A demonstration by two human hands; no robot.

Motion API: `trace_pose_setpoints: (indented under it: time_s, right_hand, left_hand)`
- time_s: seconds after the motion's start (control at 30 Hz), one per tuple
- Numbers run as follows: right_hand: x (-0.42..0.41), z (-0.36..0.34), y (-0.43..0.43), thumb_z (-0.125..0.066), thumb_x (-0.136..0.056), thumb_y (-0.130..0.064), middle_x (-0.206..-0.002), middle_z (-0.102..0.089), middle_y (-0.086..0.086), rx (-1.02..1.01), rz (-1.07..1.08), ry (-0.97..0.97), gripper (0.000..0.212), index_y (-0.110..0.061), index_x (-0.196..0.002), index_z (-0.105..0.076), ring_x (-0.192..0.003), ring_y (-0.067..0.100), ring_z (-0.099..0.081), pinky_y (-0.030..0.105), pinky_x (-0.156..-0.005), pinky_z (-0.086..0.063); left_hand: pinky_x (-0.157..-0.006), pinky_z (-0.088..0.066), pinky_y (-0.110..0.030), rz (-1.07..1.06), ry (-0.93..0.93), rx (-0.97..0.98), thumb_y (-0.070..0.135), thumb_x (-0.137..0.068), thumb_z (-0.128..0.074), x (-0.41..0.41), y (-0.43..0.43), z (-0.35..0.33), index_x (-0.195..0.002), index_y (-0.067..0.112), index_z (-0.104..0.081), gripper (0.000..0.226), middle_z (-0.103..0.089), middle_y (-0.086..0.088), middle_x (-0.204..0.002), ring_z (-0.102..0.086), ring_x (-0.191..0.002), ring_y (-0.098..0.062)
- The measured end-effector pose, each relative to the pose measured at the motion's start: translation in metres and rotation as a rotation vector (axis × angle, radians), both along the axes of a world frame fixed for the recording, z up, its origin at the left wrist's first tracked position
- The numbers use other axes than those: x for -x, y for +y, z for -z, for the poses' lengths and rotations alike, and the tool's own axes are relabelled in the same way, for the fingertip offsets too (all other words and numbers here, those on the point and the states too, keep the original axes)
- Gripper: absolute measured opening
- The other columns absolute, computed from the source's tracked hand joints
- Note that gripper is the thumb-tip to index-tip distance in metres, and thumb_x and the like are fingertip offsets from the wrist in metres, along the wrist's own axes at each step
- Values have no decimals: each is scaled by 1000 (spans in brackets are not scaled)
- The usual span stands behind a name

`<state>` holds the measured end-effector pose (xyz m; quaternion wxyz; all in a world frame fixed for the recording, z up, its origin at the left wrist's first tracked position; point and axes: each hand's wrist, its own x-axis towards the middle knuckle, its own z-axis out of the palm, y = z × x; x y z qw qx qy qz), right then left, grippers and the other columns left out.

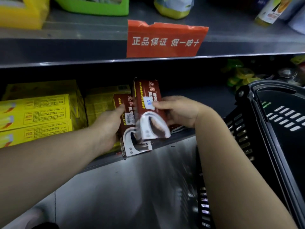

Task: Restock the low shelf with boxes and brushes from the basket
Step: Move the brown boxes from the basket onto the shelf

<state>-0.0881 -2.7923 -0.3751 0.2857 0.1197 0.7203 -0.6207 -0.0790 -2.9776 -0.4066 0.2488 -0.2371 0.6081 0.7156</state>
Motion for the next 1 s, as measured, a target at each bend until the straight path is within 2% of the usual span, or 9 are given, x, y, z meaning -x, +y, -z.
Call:
trace_pose_setpoints:
  time_s: [0.13,0.2,0.3,0.37,0.53,0.63,0.8,0.9,1.0]
  right_hand:
    - [12,-8,23,-61,-91,-27,-98,-66,1,-407,100,326,27,-18,-116,-58,-80,13,-65,25,-73,-54]
    - [17,-5,36,-66,-87,-26,-108,-57,-1,-723,1,487,40,-28,-125,-54,-98,16,-58,31,-93,-47]
    - [18,12,42,-68,-83,-34,-125,-50,-1,-1128,-183,514,44,-43,-124,-53,-122,25,-40,47,-116,-12]
    - [16,28,36,-66,-85,-34,-130,-47,-4,-1140,-216,496,43,-48,-123,-52,-128,24,-31,47,-115,4]
    - [13,57,27,-56,-91,-34,-142,-40,-5,-1064,-327,426,42,-48,-130,-47,-138,24,-18,49,-113,10]
    - [10,65,30,-49,-94,-43,-151,-30,-3,-993,-402,318,46,-45,-138,-37,-143,23,-10,49,-115,7]
    - [5,59,37,-78,-70,-40,-157,-15,-4,-942,-469,191,97,-39,-147,-19,-145,24,-5,49,-116,-2]
    - [4,58,34,-80,-71,-28,-156,-19,-3,-968,-449,216,95,-38,-146,-23,-143,25,-8,50,-115,-8]
    - [6,55,32,-74,-77,-35,-154,-24,-2,-959,-459,227,79,-34,-144,-32,-142,25,-15,47,-116,-12]
  left_hand:
    - [-60,-51,-33,-142,21,81,39,-94,-50,6,-3,9,-85,17,-53,24,-68,-2,-67,-67,-62,-20]
    - [-56,-47,-31,-157,59,119,42,-93,-49,9,-7,12,-94,17,-52,24,-67,-2,-76,-66,-65,-19]
    - [-55,-47,-30,-169,80,152,44,-93,-49,14,-11,16,-103,20,-48,26,-65,-2,-78,-65,-66,-19]
    - [-54,-47,-29,-151,83,167,44,-93,-49,13,-12,18,-98,21,-48,24,-65,-1,-76,-66,-63,-19]
    - [-56,-47,-30,-114,79,181,42,-94,-48,8,-8,19,-80,26,-46,21,-66,-1,-77,-66,-65,-20]
    - [-57,-44,-29,-104,93,182,41,-95,-46,7,-5,19,-83,24,-48,21,-64,0,-80,-63,-70,-18]
    - [-69,-47,-33,-108,75,164,39,-96,-46,5,-2,17,-84,24,-49,19,-64,-1,-86,-62,-77,-18]
    - [-86,-50,-40,-128,55,155,40,-95,-47,4,1,14,-84,23,-50,20,-66,-2,-87,-64,-81,-20]
    - [-93,-48,-43,-148,54,163,41,-93,-50,4,3,12,-84,21,-52,22,-66,-3,-88,-64,-87,-23]
